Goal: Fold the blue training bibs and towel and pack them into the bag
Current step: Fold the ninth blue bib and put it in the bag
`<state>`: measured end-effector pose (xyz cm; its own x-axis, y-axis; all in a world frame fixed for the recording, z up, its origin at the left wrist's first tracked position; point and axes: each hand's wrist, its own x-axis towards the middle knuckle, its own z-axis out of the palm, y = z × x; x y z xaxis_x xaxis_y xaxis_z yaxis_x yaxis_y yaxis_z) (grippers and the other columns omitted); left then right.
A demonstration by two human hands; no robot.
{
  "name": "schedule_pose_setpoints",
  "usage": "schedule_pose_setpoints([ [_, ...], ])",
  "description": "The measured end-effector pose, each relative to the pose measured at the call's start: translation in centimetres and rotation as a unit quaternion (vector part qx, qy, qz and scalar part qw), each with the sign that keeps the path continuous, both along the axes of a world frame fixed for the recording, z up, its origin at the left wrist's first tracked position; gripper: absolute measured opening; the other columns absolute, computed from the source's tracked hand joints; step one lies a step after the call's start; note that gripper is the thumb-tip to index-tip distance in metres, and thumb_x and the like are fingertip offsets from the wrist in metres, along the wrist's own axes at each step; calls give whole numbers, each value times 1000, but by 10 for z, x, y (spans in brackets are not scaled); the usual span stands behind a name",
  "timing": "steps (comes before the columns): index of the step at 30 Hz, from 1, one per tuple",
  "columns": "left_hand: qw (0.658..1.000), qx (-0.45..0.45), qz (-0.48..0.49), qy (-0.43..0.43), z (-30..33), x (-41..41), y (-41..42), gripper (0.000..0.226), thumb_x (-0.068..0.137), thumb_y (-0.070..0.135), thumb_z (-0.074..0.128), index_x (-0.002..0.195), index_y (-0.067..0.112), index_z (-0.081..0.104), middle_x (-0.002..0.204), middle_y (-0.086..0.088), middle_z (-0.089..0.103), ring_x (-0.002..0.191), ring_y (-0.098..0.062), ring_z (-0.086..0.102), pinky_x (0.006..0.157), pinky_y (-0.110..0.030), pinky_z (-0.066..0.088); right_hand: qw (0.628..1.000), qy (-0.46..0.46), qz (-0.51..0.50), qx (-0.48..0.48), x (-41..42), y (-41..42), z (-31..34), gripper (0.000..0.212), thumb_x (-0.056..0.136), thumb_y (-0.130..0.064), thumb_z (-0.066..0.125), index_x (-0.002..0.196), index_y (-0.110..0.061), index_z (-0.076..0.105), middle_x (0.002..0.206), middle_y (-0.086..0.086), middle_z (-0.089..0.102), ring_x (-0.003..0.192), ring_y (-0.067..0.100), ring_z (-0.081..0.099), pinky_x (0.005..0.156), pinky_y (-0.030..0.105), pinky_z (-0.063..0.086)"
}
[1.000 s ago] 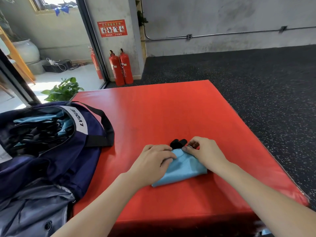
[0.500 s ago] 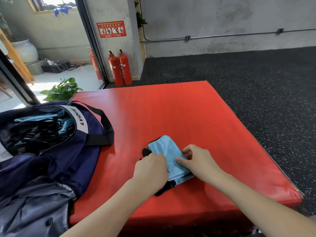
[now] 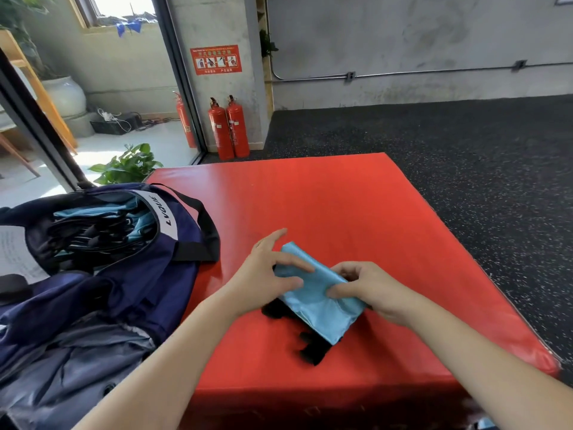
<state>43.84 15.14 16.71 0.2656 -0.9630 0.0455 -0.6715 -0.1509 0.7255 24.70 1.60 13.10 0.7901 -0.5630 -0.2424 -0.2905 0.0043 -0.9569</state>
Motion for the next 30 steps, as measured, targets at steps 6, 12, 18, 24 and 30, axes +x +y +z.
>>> schedule_pose_setpoints([
  [6,989,53,-4,139,6,5,18,18,84,9,77,89,26,83,84,12,75,80,3,63,77,-14,47,999,-21,30,22,-3,7,10,20,83,-2,76,101,-9,75,97,13,74,87,21,67,80,33,51],
  [12,986,-52,105,115,9,13,42,16,90,14,73,93,28,80,82,16,75,71,4,61,66,-7,42,995,-24,46,82,1,23,15,31,79,-7,82,108,-10,70,97,8,74,89,22,69,77,33,57],
  [18,976,-127,155,87,19,30,78,29,85,19,76,104,41,75,104,13,67,97,3,61,80,-6,41,989,-123,-81,-21,28,52,19,44,75,-9,87,114,-13,66,94,8,75,88,21,71,90,40,55],
  [24,976,-142,154,65,20,38,121,54,82,21,78,128,43,62,122,23,57,117,11,51,92,-3,36,971,-188,-137,-53,64,88,35,26,92,0,67,103,-15,50,86,5,64,69,12,64,60,27,56],
  [30,940,-201,255,109,20,74,169,57,81,25,79,126,55,58,120,20,61,113,-2,59,96,-17,45,970,-194,-73,-123,124,132,51,14,96,-7,63,89,-18,62,85,-4,64,73,11,58,63,41,53],
])
